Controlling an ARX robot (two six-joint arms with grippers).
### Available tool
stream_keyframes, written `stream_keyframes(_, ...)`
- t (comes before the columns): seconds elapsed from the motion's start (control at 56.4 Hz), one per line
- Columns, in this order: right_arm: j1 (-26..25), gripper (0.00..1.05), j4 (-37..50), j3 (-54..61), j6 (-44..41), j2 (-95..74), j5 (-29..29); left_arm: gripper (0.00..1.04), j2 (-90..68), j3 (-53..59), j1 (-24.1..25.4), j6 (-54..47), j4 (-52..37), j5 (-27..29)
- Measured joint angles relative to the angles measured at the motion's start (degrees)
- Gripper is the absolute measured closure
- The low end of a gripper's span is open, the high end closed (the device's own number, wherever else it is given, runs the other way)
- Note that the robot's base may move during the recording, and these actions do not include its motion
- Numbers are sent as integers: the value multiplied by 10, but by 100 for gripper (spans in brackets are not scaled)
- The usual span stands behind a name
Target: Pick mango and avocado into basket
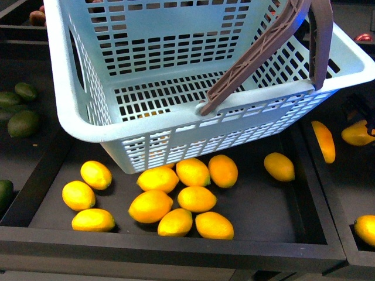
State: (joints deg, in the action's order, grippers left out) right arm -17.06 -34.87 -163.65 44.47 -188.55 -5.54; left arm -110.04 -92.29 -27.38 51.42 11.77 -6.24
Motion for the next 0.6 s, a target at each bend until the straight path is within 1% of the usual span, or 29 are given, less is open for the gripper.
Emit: stream_keyframes(0.603,-4,8,15,-7,-5,-19,-13,98,0,0,0,0,0,-2)
